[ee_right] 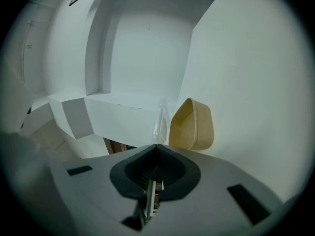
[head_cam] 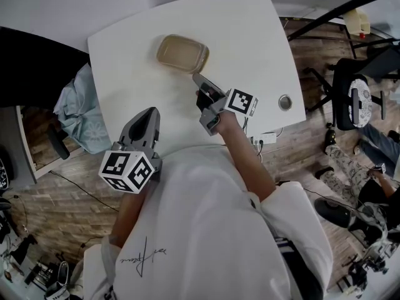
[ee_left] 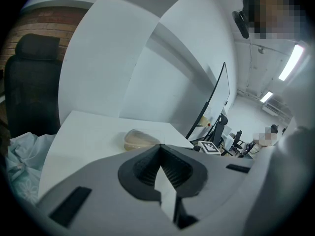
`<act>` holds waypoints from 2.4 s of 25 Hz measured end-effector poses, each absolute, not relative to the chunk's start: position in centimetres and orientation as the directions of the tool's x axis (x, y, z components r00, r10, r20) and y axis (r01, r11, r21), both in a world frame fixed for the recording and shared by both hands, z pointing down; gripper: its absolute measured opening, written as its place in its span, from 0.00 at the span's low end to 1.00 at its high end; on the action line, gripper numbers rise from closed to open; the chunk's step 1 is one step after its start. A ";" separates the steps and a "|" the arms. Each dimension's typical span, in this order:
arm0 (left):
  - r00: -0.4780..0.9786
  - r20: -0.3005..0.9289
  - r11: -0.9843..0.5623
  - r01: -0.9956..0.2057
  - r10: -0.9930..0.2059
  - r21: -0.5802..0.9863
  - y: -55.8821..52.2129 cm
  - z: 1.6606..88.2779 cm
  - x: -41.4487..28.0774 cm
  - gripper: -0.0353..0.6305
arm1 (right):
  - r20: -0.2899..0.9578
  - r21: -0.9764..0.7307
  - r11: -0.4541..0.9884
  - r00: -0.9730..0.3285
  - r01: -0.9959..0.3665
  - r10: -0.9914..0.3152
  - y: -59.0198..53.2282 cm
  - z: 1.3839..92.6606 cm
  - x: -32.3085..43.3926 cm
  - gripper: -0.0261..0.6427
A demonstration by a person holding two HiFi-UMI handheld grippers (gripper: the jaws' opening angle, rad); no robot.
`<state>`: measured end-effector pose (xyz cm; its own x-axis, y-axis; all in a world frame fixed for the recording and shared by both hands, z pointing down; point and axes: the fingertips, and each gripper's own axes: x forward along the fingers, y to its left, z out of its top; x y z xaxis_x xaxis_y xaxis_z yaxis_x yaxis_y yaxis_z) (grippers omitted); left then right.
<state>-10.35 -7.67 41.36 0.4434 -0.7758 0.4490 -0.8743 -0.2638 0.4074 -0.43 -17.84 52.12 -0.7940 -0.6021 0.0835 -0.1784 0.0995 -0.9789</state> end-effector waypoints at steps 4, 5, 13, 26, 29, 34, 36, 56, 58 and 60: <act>0.443 0.449 -0.263 -0.874 -0.776 0.409 -7.7 41.4 -10.4 0.06 | 0.066 -0.980 0.111 -0.798 -0.164 -0.599 -18.0 51.6 -0.7 0.06; 0.443 0.449 -0.262 -0.874 -0.776 0.409 -7.7 41.4 -10.4 0.06 | 0.062 -0.980 0.114 -0.798 -0.161 -0.599 -18.0 51.4 -0.7 0.06; 0.441 0.444 -0.258 -0.873 -0.780 0.414 -7.6 41.3 -10.4 0.06 | 0.041 -0.979 0.137 -0.802 -0.153 -0.596 -18.2 50.5 -0.9 0.06; 0.457 0.443 -0.269 -0.865 -0.771 0.424 -7.6 41.5 -10.1 0.06 | 0.015 -0.978 0.158 -0.806 -0.135 -0.592 -18.5 49.2 -1.3 0.06; 0.461 0.442 -0.270 -0.862 -0.769 0.429 -7.6 41.6 -10.1 0.06 | 0.011 -0.977 0.164 -0.808 -0.133 -0.590 -18.6 49.0 -1.4 0.06; 0.459 0.441 -0.265 -0.862 -0.771 0.433 -7.6 41.5 -10.2 0.06 | 0.004 -0.977 0.170 -0.807 -0.129 -0.590 -18.7 48.6 -1.4 0.06; 0.460 0.442 -0.265 -0.861 -0.770 0.435 -7.6 41.6 -10.2 0.06 | -0.005 -0.977 0.177 -0.809 -0.123 -0.588 -18.7 48.2 -1.4 0.06; 0.459 0.443 -0.259 -0.860 -0.770 0.439 -7.6 41.7 -10.1 0.06 | -0.042 -0.964 0.238 -0.821 -0.116 -0.570 -18.5 45.5 -1.5 0.06; 0.457 0.441 -0.255 -0.859 -0.773 0.443 -7.6 41.8 -10.2 0.06 | -0.050 -0.963 0.244 -0.821 -0.111 -0.569 -18.6 45.2 -1.5 0.06; 0.455 0.438 -0.254 -0.860 -0.775 0.443 -7.7 41.7 -10.2 0.06 | -0.058 -0.962 0.251 -0.821 -0.106 -0.567 -18.5 44.8 -1.5 0.06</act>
